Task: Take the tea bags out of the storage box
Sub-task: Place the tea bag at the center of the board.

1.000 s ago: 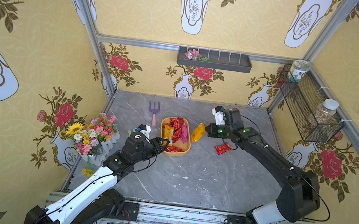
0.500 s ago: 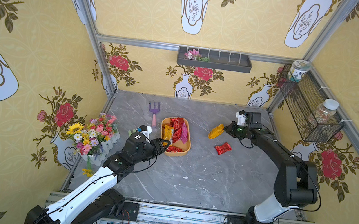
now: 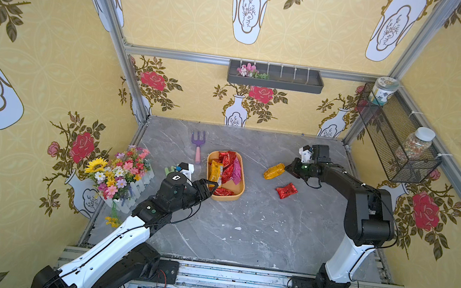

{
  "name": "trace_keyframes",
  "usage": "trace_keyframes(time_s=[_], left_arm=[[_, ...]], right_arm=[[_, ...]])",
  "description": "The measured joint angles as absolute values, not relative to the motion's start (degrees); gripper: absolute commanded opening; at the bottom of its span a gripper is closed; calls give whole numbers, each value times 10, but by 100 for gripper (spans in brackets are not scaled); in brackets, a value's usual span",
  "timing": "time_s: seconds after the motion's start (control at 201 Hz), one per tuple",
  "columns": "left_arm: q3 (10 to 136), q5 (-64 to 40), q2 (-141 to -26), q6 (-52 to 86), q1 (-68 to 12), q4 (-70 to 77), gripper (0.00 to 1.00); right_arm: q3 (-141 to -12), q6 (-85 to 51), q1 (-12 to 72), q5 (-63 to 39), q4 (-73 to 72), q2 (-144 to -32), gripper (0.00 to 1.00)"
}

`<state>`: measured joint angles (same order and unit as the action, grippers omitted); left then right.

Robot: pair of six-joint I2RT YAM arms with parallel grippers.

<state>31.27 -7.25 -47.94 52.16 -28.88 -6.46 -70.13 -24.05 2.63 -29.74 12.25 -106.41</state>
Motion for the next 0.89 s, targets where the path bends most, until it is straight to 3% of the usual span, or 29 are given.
trace_keyframes(time_s=[0.159,0.329,0.538,0.737,0.891], left_arm=[[309,-73,-477,522,-289,-65,60],[304,-72,-470,525,-289,-65,61],[301,-72,-471,525,-289,-65,62],[301,-56,-470,525,-288,-75,63],[301,-43,-474,526,-287,-84,63]], right_arm=[[-703,-232,25,-279,127,-1069,1],[-693,-222,25,-242,148,-1061,28],[-683,-216,25,-193,160,-1035,45],[-680,-215,43,-126,182,-977,45],[-704,-211,117,-94,197,-948,43]])
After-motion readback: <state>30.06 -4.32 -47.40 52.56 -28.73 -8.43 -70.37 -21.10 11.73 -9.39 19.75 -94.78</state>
